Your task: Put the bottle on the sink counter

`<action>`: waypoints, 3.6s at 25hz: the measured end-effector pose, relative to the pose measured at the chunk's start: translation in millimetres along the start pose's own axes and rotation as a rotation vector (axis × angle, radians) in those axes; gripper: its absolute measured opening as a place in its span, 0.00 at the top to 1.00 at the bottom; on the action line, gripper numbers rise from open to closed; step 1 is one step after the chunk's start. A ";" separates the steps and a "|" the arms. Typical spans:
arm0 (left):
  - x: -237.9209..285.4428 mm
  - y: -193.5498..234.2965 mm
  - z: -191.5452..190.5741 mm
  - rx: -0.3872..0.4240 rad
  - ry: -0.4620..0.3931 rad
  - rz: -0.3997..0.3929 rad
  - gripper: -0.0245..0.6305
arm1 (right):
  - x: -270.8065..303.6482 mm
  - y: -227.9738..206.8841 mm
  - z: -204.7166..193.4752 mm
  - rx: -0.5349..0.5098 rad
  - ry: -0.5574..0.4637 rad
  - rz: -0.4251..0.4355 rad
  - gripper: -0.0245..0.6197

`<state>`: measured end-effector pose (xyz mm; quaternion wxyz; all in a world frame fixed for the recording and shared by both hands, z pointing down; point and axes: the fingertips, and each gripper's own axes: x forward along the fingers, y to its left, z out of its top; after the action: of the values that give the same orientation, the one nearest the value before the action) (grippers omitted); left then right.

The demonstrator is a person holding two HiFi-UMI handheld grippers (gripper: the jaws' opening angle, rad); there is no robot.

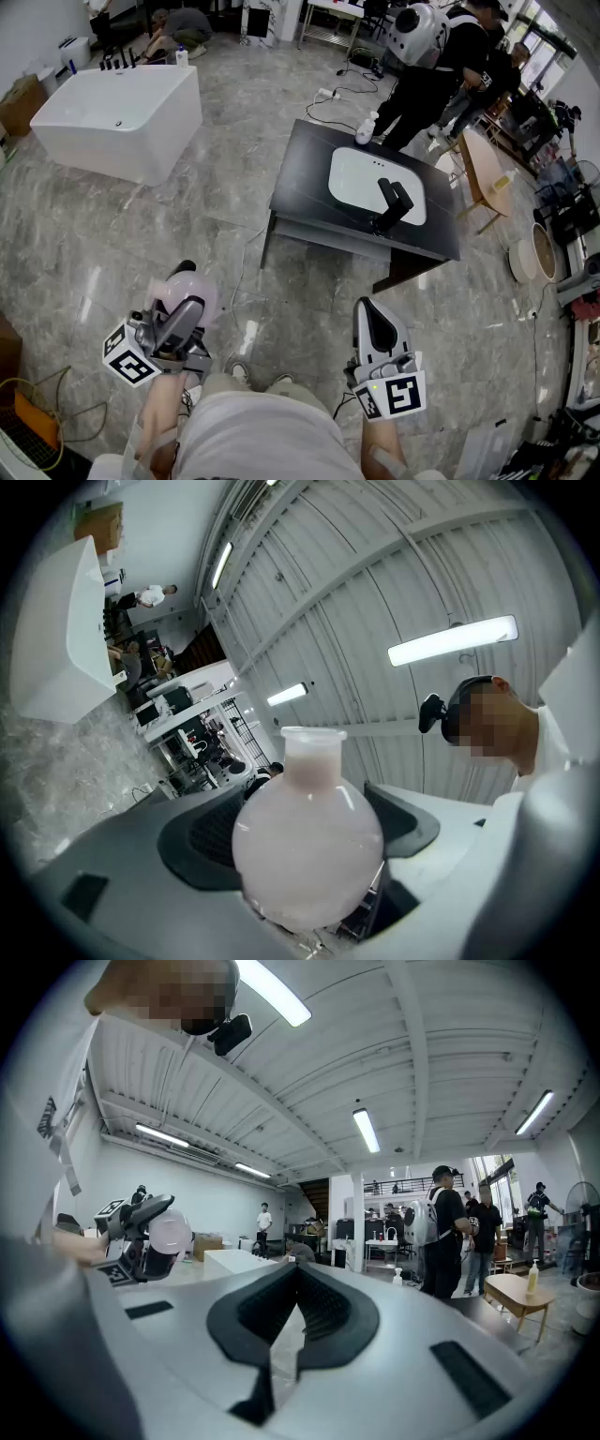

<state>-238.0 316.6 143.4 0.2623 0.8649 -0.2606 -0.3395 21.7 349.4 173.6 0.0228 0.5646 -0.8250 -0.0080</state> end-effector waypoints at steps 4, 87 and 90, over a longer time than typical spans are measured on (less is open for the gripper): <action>6.3 -10.1 -3.8 0.001 0.002 -0.014 0.34 | -4.2 -3.8 2.0 -0.004 -0.002 0.003 0.95; 272.5 403.7 -179.7 0.229 0.432 0.222 0.34 | 356.1 -185.5 -191.5 0.151 0.299 0.196 0.95; 266.7 414.8 -191.5 0.272 0.459 0.232 0.34 | 355.1 -179.7 -204.5 0.160 0.315 0.211 0.95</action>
<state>-43.5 -99.5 405.9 0.2329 0.9107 -0.3349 -0.0645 70.3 -44.2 381.0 0.1072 0.4693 -0.8639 0.1482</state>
